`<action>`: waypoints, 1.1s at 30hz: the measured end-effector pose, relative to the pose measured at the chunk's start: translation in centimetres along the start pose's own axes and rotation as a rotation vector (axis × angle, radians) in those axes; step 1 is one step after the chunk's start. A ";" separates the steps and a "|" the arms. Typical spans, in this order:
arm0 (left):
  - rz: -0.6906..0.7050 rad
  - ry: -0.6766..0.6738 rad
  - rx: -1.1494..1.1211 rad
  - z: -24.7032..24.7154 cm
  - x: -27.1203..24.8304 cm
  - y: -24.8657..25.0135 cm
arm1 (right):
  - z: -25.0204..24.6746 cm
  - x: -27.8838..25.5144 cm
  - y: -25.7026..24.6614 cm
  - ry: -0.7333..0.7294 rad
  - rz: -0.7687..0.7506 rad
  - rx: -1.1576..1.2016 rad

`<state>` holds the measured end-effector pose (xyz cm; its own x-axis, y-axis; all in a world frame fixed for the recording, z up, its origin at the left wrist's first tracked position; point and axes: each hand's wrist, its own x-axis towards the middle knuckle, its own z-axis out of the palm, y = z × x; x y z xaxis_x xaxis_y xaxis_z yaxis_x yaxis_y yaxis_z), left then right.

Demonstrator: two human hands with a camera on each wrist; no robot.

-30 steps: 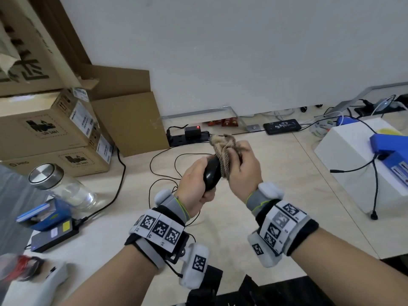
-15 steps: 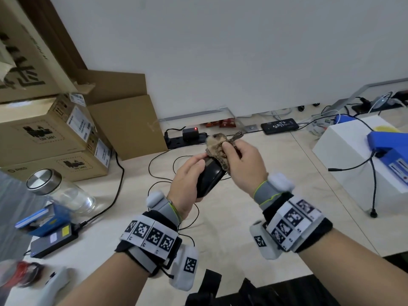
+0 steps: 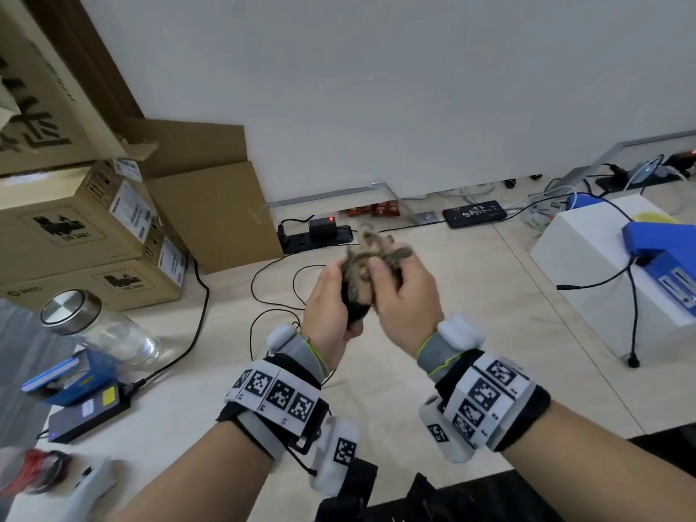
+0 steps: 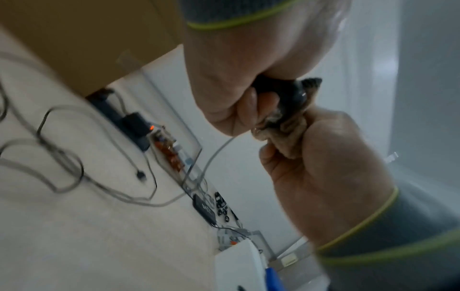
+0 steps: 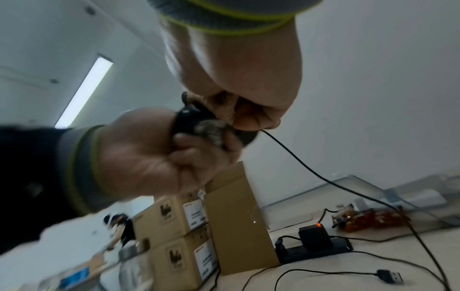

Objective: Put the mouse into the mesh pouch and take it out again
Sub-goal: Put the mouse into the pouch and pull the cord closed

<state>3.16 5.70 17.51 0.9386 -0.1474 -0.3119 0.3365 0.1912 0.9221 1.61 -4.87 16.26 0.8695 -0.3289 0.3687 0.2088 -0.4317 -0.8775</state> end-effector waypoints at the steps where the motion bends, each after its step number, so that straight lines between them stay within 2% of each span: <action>1: -0.062 -0.006 -0.120 0.2 0.2 0.0 | 0.4 -0.7 -0.2 -0.027 -0.069 -0.008; 3: -0.130 -0.032 -0.291 0.2 0.7 -0.1 | 0.8 -1.8 0.1 -0.069 -0.178 -0.026; 8: -0.195 0.067 -0.367 -0.6 1.7 -1.0 | 0.3 -3.1 1.8 -0.251 -0.282 -0.137; 10: -0.173 0.110 -0.372 -0.4 1.7 -0.9 | -0.1 -2.9 2.2 -0.287 -0.299 -0.156; 13: -0.050 0.079 -0.312 -0.4 1.6 -0.5 | -0.8 -2.2 2.3 -0.268 -0.296 -0.182; 15: 0.021 0.044 -0.183 -0.4 1.5 -0.7 | -1.1 -1.4 2.0 -0.193 -0.236 -0.158; 17: 0.046 0.034 -0.060 -0.5 1.3 -1.3 | -1.1 -0.2 2.0 -0.124 -0.113 -0.159; 19: 0.036 -0.010 -0.006 -0.4 1.3 -1.6 | -1.0 1.2 2.1 -0.041 0.016 -0.165; 21: -0.010 -0.045 -0.037 -0.4 1.2 -1.5 | -0.8 1.5 2.3 -0.015 0.045 -0.142; 25: -0.090 -0.035 -0.177 -0.9 1.8 -0.2 | -0.7 -0.7 2.5 -0.153 -0.212 -0.231; 27: -0.102 -0.011 -0.181 -1.2 2.2 0.1 | -0.8 -1.5 3.0 -0.222 -0.285 -0.260; 30: -0.114 0.008 -0.155 -1.1 2.2 0.1 | -0.9 -1.5 3.3 -0.246 -0.313 -0.255; 33: -0.083 -0.067 -0.039 -1.0 1.8 0.1 | -1.2 -0.3 3.1 -0.229 -0.280 -0.259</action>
<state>4.93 6.43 16.79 0.9006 -0.2281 -0.3699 0.4169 0.2131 0.8836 1.43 -7.08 13.79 0.8781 0.0122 0.4784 0.3566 -0.6832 -0.6372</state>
